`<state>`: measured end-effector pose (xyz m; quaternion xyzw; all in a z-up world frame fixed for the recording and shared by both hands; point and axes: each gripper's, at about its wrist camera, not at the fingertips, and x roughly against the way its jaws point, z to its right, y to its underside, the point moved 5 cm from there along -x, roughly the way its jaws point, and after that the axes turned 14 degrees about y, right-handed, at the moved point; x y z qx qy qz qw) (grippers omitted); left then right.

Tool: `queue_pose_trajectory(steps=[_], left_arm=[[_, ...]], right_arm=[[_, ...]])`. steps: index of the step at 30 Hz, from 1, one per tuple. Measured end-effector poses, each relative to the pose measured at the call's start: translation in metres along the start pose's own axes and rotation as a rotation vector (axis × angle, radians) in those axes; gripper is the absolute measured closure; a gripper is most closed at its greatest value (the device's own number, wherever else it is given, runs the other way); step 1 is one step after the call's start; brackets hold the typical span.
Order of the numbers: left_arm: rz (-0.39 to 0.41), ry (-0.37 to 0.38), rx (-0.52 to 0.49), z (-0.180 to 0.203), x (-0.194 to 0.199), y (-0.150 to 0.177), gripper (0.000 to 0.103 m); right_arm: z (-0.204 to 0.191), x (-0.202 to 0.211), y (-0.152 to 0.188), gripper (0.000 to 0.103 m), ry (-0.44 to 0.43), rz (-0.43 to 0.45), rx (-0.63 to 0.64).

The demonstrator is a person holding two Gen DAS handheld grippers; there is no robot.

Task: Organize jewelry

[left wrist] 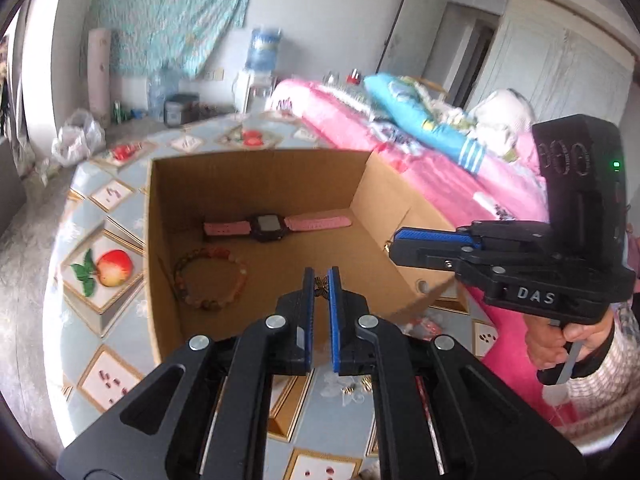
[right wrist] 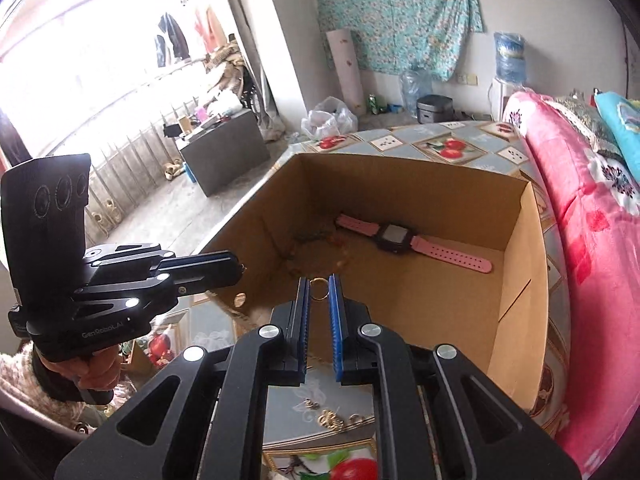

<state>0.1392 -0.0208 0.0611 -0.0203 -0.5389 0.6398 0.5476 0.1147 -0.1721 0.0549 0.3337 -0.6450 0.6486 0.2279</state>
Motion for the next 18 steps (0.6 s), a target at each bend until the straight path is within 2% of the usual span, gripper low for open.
queue_pose_trajectory(steps=[4, 6, 8, 11, 18], left_arm=[[-0.085, 0.009, 0.047, -0.013, -0.04, -0.016, 0.097], [-0.112, 0.007, 0.076, -0.019, -0.058, -0.021, 0.097], [-0.125, -0.004, 0.121, -0.027, -0.068, -0.022, 0.091], [-0.097, 0.026, 0.174, -0.035, -0.068, -0.022, 0.09], [-0.022, 0.007, 0.171, -0.043, -0.048, -0.022, 0.09]], right_arm=[[0.022, -0.038, -0.014, 0.093, 0.022, -0.096, -0.037], [0.03, -0.05, -0.02, 0.092, 0.036, -0.115, -0.036], [0.039, -0.053, -0.024, 0.092, 0.048, -0.112, -0.055], [0.052, -0.051, -0.026, 0.091, 0.042, -0.096, -0.09], [0.074, -0.03, -0.024, 0.091, 0.022, -0.04, -0.161]])
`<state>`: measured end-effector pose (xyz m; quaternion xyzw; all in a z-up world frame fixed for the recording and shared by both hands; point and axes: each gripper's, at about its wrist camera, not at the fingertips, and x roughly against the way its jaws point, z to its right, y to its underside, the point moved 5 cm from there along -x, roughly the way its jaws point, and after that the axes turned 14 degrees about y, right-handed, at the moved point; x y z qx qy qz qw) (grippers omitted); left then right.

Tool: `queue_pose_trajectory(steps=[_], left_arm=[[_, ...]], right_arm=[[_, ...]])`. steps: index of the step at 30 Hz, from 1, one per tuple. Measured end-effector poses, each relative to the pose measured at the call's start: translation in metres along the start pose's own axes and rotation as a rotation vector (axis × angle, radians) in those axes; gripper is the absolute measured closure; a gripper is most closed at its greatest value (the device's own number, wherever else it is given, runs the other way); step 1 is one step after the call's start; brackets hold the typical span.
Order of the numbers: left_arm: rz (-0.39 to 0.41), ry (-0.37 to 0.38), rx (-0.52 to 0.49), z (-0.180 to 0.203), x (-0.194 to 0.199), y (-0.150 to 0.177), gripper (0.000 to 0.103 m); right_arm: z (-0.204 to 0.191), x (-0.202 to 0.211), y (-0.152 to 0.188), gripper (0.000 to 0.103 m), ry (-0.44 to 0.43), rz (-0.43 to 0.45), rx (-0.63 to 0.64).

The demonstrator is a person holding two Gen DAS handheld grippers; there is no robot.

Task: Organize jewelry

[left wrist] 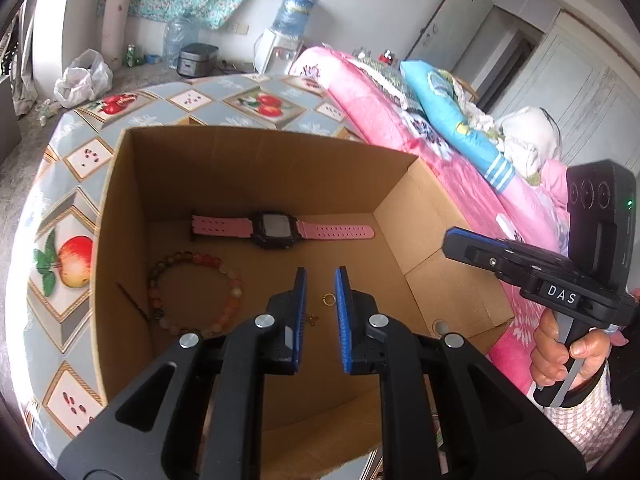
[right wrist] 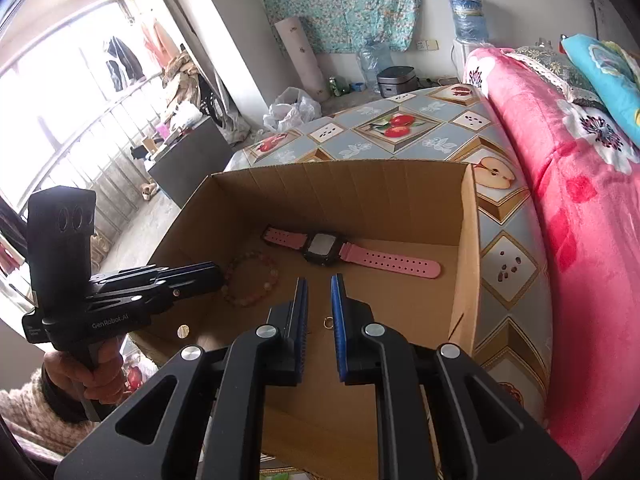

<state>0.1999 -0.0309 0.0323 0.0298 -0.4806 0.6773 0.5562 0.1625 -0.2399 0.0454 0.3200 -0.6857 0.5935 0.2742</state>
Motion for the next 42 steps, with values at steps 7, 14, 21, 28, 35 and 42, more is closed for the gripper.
queue_pose_trajectory(steps=[7, 14, 21, 28, 35, 42], left_arm=[[0.076, 0.006, -0.051, 0.014, 0.041, 0.017, 0.088], [0.122, 0.067, -0.138, 0.03, 0.078, 0.064, 0.081], [0.042, 0.055, -0.13, 0.033, 0.073, 0.12, 0.079], [-0.066, -0.081, -0.096, 0.012, 0.034, 0.152, 0.079], [-0.103, -0.095, -0.093, 0.005, 0.015, 0.16, 0.079], [-0.121, -0.083, -0.072, 0.002, 0.006, 0.162, 0.079]], right_arm=[[-0.004, 0.035, 0.021, 0.091, -0.044, 0.063, -0.007], [-0.033, 0.073, 0.079, 0.091, -0.138, 0.126, 0.112], [-0.038, 0.048, 0.137, 0.091, -0.103, -0.021, 0.081], [-0.041, -0.001, 0.162, 0.091, 0.034, -0.114, 0.111], [-0.041, -0.024, 0.162, 0.091, 0.081, -0.125, 0.156], [-0.046, -0.027, 0.161, 0.084, 0.058, -0.114, 0.165]])
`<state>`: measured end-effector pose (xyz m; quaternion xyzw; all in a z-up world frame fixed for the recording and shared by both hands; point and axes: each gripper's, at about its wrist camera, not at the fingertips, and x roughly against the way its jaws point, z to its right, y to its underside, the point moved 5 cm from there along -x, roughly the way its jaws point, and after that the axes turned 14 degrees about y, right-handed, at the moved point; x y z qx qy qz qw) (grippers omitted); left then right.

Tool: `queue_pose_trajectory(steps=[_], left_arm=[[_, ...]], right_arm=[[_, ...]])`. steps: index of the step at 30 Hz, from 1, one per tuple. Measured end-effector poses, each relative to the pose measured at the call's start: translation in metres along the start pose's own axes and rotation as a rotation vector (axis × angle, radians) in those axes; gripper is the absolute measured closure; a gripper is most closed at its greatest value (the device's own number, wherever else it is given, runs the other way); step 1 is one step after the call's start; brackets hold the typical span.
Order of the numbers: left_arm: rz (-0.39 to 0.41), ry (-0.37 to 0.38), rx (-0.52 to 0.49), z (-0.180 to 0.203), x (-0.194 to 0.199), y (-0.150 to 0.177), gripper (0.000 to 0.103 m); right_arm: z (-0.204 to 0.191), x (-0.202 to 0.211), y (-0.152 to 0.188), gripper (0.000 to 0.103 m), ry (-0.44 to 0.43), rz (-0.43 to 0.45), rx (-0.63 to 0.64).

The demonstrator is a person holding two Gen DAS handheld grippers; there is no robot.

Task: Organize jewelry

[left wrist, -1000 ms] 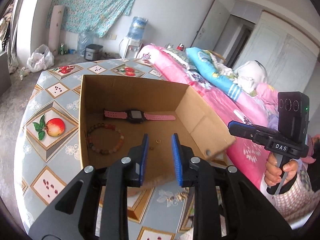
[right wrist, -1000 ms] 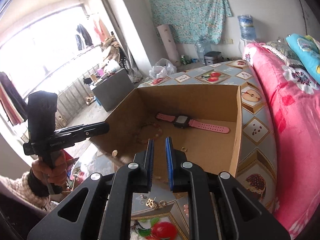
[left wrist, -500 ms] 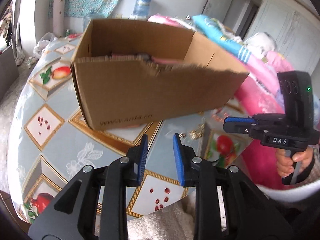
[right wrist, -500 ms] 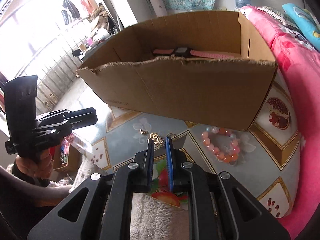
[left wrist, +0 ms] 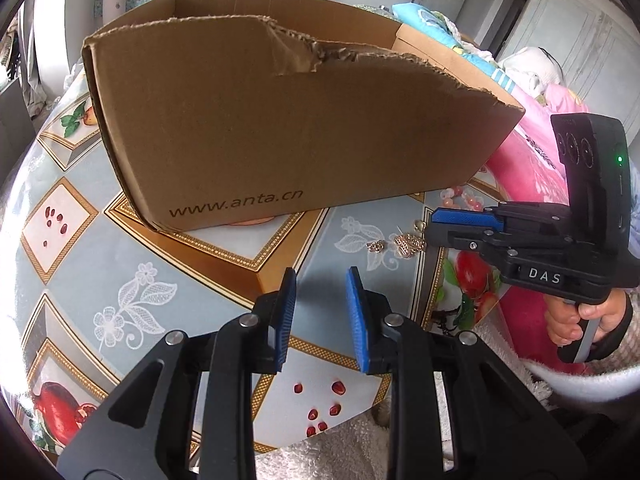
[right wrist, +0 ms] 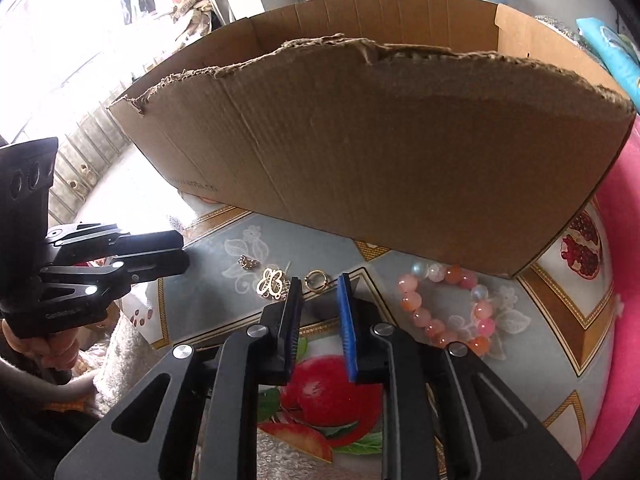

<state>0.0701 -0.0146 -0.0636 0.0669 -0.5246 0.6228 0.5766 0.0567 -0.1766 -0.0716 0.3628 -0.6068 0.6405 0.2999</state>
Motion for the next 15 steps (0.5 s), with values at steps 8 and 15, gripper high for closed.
queue_pose_trajectory(steps=[8, 15], left_arm=[[0.007, 0.003, 0.012, -0.003, -0.003, -0.004, 0.079], [0.007, 0.003, 0.01, -0.004, -0.002, -0.004, 0.079]], right_arm=[[-0.011, -0.004, -0.004, 0.084, 0.028, 0.024, 0.016], [-0.024, -0.008, -0.007, 0.087, 0.053, 0.036, 0.049]])
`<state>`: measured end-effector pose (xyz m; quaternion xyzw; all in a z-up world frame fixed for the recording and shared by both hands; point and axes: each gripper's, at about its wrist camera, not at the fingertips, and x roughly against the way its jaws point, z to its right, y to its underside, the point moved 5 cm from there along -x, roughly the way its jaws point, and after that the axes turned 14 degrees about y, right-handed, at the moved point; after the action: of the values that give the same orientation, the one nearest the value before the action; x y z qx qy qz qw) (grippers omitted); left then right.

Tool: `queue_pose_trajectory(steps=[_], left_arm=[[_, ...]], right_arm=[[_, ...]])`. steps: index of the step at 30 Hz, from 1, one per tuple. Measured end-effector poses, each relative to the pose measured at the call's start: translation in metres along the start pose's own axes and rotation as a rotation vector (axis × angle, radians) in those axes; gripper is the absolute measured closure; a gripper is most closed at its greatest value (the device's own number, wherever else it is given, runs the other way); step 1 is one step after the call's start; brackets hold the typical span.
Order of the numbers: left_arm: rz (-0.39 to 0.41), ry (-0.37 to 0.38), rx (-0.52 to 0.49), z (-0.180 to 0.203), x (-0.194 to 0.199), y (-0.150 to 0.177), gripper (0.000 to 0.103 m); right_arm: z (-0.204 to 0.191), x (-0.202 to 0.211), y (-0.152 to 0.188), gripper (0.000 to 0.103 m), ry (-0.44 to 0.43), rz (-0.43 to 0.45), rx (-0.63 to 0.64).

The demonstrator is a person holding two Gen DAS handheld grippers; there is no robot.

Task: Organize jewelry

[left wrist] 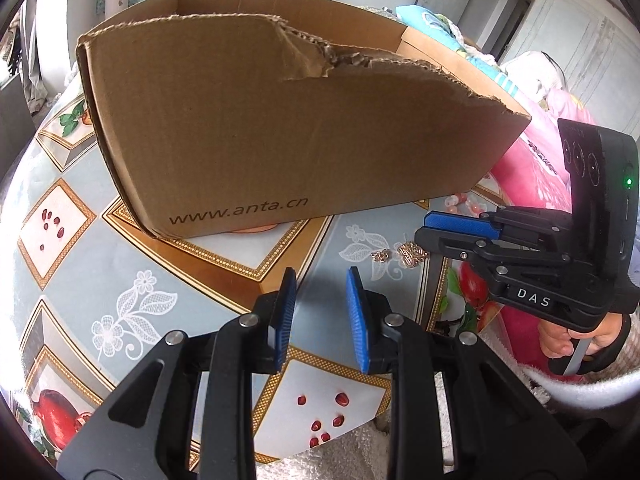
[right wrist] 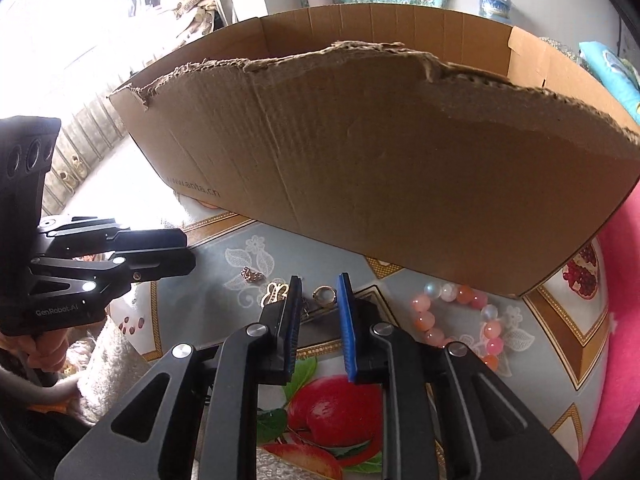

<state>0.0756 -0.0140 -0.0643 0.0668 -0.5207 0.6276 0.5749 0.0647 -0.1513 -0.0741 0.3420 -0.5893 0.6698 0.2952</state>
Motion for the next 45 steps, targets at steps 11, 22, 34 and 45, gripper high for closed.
queue_pose_trajectory(steps=[11, 22, 34, 45], left_arm=[[-0.004, -0.002, -0.009, 0.001, 0.001, 0.0, 0.079], [-0.011, -0.005, -0.018, 0.003, -0.001, 0.0, 0.078], [-0.033, 0.022, -0.108, 0.027, -0.009, 0.003, 0.078], [-0.073, 0.088, -0.265, 0.079, -0.035, 0.008, 0.078]], right_arm=[[0.012, -0.003, -0.001, 0.097, -0.052, -0.038, -0.071], [0.007, 0.003, 0.011, 0.097, -0.092, -0.094, -0.023], [0.036, 0.014, 0.029, 0.097, -0.044, -0.105, -0.083], [0.065, 0.024, 0.034, 0.097, -0.102, -0.08, -0.181]])
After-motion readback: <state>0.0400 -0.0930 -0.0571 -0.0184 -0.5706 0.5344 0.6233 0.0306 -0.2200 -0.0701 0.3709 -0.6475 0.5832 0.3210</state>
